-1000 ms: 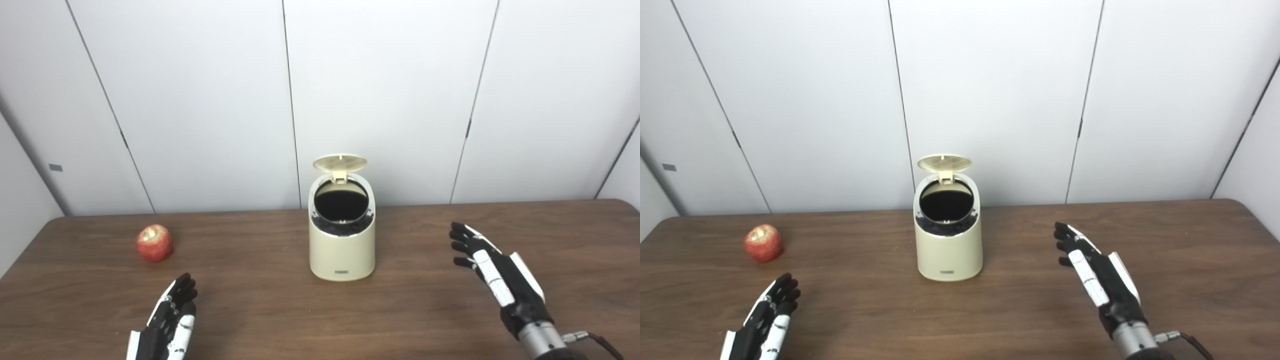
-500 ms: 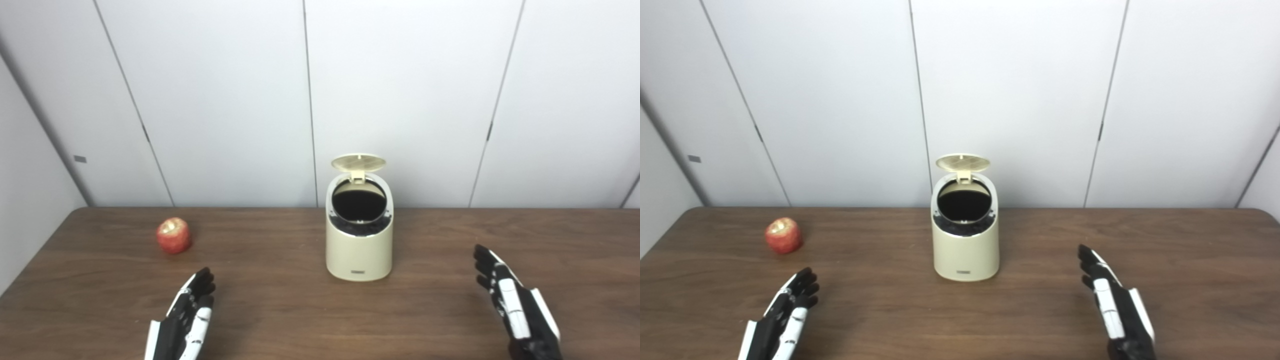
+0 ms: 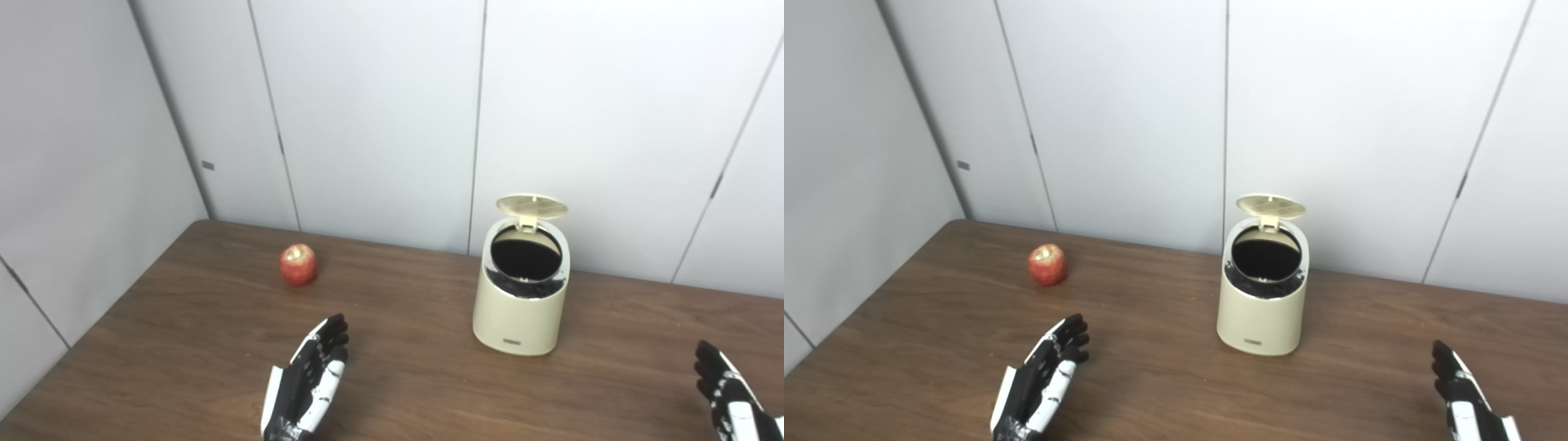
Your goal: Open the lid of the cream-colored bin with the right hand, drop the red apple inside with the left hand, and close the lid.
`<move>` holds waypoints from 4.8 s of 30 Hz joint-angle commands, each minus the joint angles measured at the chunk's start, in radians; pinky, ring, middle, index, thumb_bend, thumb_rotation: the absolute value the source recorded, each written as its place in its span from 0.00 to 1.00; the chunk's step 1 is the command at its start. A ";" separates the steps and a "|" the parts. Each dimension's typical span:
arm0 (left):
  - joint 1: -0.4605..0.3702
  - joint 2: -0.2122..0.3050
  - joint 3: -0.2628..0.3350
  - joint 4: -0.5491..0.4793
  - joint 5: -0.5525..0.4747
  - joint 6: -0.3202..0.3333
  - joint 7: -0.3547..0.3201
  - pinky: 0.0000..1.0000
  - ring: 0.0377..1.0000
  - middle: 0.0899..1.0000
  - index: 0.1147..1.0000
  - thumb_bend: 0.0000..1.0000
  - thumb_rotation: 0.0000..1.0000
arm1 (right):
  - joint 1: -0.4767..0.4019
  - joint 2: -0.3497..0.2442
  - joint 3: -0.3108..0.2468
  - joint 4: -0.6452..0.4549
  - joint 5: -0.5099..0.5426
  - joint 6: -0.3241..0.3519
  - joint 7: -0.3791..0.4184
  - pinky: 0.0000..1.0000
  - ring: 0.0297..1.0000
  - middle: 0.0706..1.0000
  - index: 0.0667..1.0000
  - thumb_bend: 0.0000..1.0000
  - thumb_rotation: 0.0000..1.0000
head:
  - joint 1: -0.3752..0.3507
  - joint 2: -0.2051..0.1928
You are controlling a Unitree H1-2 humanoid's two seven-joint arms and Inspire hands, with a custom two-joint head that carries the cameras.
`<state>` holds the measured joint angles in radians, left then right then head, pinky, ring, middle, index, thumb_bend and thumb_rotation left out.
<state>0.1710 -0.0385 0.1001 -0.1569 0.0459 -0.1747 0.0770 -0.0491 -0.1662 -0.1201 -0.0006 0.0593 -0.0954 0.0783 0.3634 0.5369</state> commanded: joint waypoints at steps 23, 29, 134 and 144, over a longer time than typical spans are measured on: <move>-0.181 0.309 0.091 -0.166 0.448 0.496 0.021 0.68 0.77 0.85 0.89 0.86 0.16 | -0.003 -0.014 -0.012 -0.168 0.053 0.136 -0.008 0.78 0.87 0.87 0.86 0.53 0.95 | 0.069 0.020; -0.261 0.418 0.088 -0.108 0.480 0.573 -0.027 0.68 0.79 0.84 0.86 0.88 0.17 | -0.007 -0.001 -0.010 -0.200 0.057 0.166 -0.015 0.79 0.87 0.87 0.85 0.51 0.94 | 0.067 0.023; -0.640 0.215 0.004 -0.046 0.382 0.631 -0.021 0.40 0.42 0.45 0.41 0.48 0.00 | -0.010 0.050 0.026 -0.110 0.023 0.094 0.000 0.88 0.92 0.91 0.91 0.55 0.96 | -0.264 0.005; -0.618 0.180 -0.102 -0.076 0.423 0.509 0.024 0.37 0.43 0.46 0.41 0.48 0.00 | -0.022 0.078 0.047 -0.123 -0.007 0.094 -0.023 0.88 0.92 0.90 0.90 0.52 0.96 | -0.341 0.003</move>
<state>-0.4221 0.1385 0.0012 -0.1949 0.4484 0.3840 0.0705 -0.0351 -0.0905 -0.0740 -0.0949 0.0564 0.0449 0.0611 0.0215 0.5384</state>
